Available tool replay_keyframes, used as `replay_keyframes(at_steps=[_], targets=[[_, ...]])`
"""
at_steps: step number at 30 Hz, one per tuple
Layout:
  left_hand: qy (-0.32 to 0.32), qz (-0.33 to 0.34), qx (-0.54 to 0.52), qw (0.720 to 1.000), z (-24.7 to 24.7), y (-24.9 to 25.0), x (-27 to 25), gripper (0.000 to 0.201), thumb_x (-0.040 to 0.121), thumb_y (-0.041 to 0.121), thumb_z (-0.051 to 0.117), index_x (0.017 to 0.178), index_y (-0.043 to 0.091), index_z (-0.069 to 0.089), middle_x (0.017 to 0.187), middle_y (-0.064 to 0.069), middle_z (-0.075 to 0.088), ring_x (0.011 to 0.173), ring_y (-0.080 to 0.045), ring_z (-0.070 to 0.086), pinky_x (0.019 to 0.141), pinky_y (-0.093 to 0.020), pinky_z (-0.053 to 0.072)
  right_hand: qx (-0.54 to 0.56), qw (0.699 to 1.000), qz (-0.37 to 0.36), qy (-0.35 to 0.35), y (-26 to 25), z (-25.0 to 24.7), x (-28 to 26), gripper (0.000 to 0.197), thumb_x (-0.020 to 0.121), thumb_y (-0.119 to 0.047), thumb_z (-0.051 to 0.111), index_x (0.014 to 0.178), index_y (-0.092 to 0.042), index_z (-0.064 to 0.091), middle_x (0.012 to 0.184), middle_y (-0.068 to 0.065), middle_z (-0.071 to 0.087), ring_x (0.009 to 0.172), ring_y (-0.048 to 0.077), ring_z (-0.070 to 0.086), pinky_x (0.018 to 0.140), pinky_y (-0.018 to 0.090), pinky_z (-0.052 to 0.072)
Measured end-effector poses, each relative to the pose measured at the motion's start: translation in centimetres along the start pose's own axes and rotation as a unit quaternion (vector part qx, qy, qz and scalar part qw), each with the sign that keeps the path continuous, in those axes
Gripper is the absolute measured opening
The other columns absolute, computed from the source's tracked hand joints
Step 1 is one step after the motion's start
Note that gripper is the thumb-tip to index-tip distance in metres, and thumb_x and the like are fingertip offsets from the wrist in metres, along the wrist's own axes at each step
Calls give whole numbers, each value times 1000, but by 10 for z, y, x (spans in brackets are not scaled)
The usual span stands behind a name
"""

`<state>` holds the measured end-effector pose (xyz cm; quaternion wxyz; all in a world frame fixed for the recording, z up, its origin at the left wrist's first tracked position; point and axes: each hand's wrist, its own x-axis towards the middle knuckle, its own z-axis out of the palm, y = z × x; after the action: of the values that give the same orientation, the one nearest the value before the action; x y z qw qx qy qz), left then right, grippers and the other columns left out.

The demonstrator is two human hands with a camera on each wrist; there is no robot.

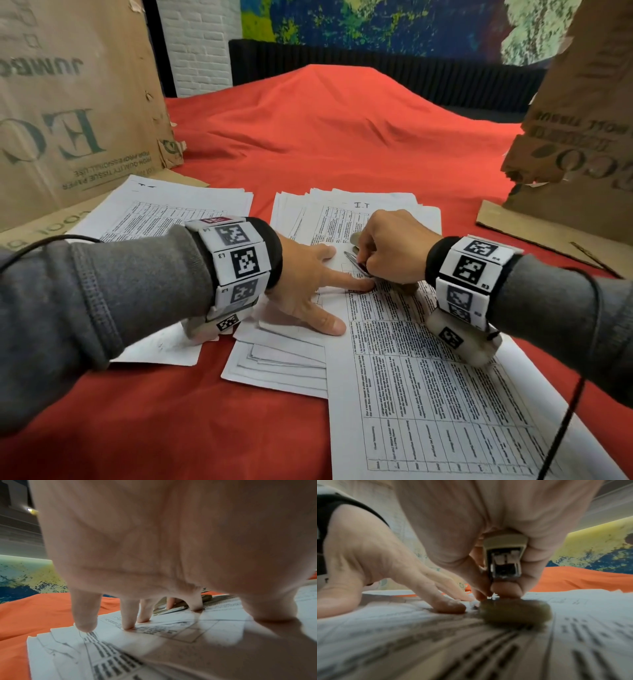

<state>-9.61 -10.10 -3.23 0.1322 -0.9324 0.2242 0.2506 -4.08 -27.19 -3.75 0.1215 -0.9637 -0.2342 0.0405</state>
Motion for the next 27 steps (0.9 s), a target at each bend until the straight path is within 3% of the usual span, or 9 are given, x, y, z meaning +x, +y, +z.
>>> replay_keyframes(at_steps=[3,6,8,10,13,20,23,25,27], targets=[[0,3,1,1000,1,0,-1,81,85,87,37,147,72,-13,172,-9,-7,152,-39,31,117,-58,37,4,1000,3,3,0,-1,3,26,82,1,60,79,-15,81,80,0,72,84,19,62,68,27,54],[-6,3,0,1000,1,0,0,82,87,85,37,150,69,-12,173,-7,-12,153,-37,28,118,-59,36,8,1000,-8,6,-7,1,12,27,82,2,58,81,-15,79,101,4,78,103,23,67,85,36,61],[-1,9,2,1000,1,0,0,82,87,85,37,151,68,-10,172,-7,-8,152,-37,29,117,-59,36,2,1000,-13,6,-11,0,18,28,83,2,58,84,-15,79,104,4,78,107,24,67,87,37,60],[2,17,1,1000,2,-2,1,81,86,86,37,151,67,-8,171,-7,-5,152,-38,28,116,-59,37,-6,1000,-10,0,-11,-2,22,29,84,2,57,86,-16,80,96,-1,76,101,21,66,78,30,58],[0,19,-1,1000,4,-4,2,82,86,86,38,151,67,-8,172,-6,-8,156,-36,20,118,-61,34,-14,1000,-8,-5,-8,-3,22,31,85,2,56,88,-17,80,74,-11,65,76,9,56,56,20,43],[-7,18,-7,1000,0,-3,-1,84,86,85,42,151,69,-9,173,-9,-6,157,-36,20,120,-61,31,8,999,5,39,0,-9,12,31,87,3,56,86,-15,81,65,-18,59,63,-1,49,43,7,34],[9,21,-21,1000,-8,-7,-1,82,85,83,50,154,66,8,168,-7,23,145,-31,42,115,-53,39,14,998,15,54,8,-18,1,32,90,-2,59,82,-24,81,72,-15,62,65,0,51,48,5,37],[56,30,-31,997,-17,-11,3,71,89,79,51,154,55,32,154,-2,48,133,-25,53,112,-47,43,32,997,25,71,14,-27,-10,33,91,-6,62,76,-31,78,74,-17,62,66,0,54,50,9,40],[134,18,-46,990,-29,-12,12,61,93,74,49,141,38,57,139,1,63,124,-23,60,108,-44,47,51,994,31,93,20,-35,-23,29,92,-9,66,76,-30,78,68,-23,58,62,-6,52,44,2,35]])
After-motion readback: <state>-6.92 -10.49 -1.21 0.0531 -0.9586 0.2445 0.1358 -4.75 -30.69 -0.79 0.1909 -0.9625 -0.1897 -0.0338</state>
